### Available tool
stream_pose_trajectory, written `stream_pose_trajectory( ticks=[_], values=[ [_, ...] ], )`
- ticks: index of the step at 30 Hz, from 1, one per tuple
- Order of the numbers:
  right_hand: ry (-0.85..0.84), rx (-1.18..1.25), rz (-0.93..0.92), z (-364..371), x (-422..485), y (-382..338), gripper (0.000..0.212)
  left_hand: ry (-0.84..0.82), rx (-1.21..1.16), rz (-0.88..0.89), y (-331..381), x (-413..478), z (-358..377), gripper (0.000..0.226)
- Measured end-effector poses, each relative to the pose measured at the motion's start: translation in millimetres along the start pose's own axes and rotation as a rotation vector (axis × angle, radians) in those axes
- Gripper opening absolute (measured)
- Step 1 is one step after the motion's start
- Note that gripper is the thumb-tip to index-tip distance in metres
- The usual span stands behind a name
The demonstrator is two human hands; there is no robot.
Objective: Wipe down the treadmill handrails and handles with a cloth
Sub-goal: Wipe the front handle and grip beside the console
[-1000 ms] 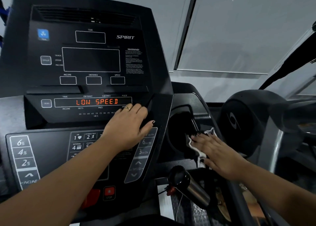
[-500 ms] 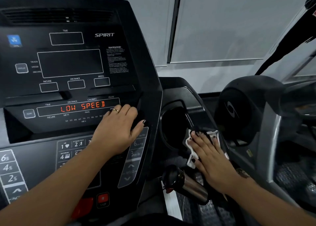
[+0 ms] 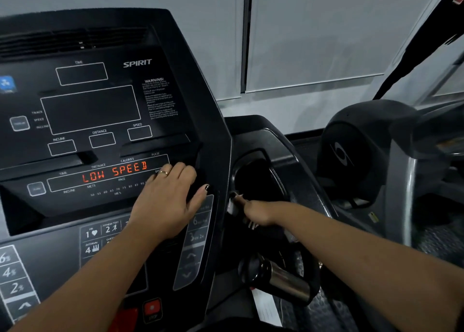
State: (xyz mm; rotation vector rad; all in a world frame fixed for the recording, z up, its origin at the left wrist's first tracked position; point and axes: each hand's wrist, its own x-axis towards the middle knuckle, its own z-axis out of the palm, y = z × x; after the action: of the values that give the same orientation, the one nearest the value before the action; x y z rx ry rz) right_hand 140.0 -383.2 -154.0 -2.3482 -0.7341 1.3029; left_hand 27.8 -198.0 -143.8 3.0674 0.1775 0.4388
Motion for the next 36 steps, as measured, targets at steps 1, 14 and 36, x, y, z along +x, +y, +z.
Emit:
stream_pose_trajectory(
  ticks=[1,14,36],
  values=[
    [0.004,0.080,-0.001,-1.6,1.4,0.6,0.046,0.004,-0.004,0.001,0.0,-0.3,0.0,0.034],
    [-0.074,-0.499,0.193,-12.0,24.1,3.6,0.068,0.002,-0.033,-0.015,0.2,-1.3,-1.1,0.037],
    [0.064,-0.938,0.257,-12.4,15.5,-15.0,0.047,-0.041,-0.073,-0.036,-2.3,-2.4,-4.3,0.037]
  ],
)
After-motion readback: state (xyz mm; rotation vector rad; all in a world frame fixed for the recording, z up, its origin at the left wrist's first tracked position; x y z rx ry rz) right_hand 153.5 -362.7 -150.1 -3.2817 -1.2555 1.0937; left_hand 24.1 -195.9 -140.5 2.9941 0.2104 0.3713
